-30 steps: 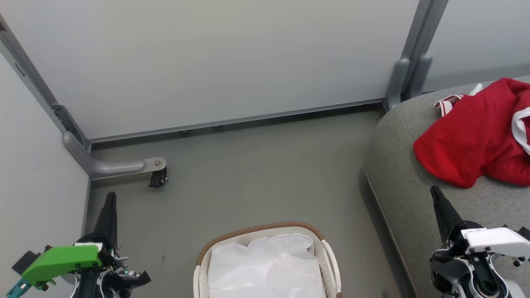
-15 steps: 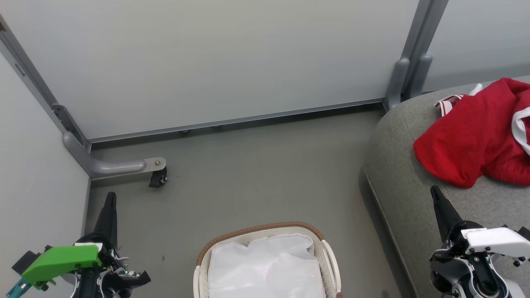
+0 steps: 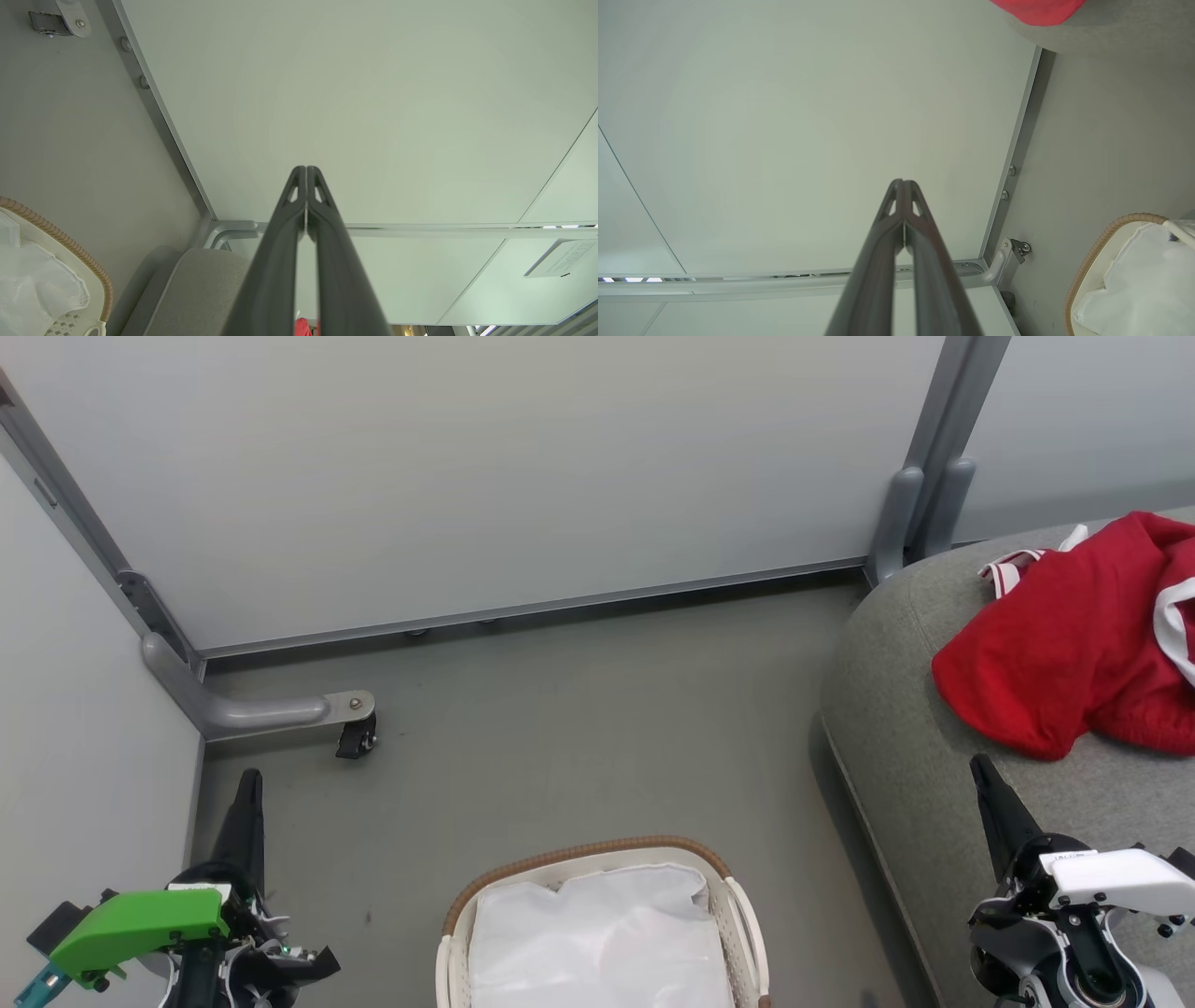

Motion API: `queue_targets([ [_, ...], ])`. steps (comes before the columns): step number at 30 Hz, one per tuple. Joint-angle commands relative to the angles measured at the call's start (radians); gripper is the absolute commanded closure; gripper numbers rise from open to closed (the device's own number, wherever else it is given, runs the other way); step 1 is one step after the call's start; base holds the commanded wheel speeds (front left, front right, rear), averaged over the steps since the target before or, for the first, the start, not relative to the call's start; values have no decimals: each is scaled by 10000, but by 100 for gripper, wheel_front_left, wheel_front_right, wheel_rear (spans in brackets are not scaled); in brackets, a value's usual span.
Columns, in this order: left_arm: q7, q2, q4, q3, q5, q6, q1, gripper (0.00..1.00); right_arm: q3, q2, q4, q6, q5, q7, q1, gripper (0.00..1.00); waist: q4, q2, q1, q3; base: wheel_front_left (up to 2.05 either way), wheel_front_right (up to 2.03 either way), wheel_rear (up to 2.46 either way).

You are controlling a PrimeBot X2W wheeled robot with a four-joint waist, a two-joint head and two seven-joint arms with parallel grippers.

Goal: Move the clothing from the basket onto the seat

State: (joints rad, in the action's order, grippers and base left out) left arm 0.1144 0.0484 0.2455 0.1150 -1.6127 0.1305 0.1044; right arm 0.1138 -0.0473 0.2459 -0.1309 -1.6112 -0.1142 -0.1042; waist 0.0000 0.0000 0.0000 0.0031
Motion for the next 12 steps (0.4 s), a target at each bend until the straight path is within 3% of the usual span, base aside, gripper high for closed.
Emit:
queue_targets([
  [1,33,36,-15,15,3,23,101,100,16,-58,-40,3,-37,-30,-80,100,0,0,0,0,0,0,0],
  [12,32,36,-15,14,2,23,101,100,16,-58,-40,3,-37,-29,-80,100,0,0,0,0,0,0,0],
])
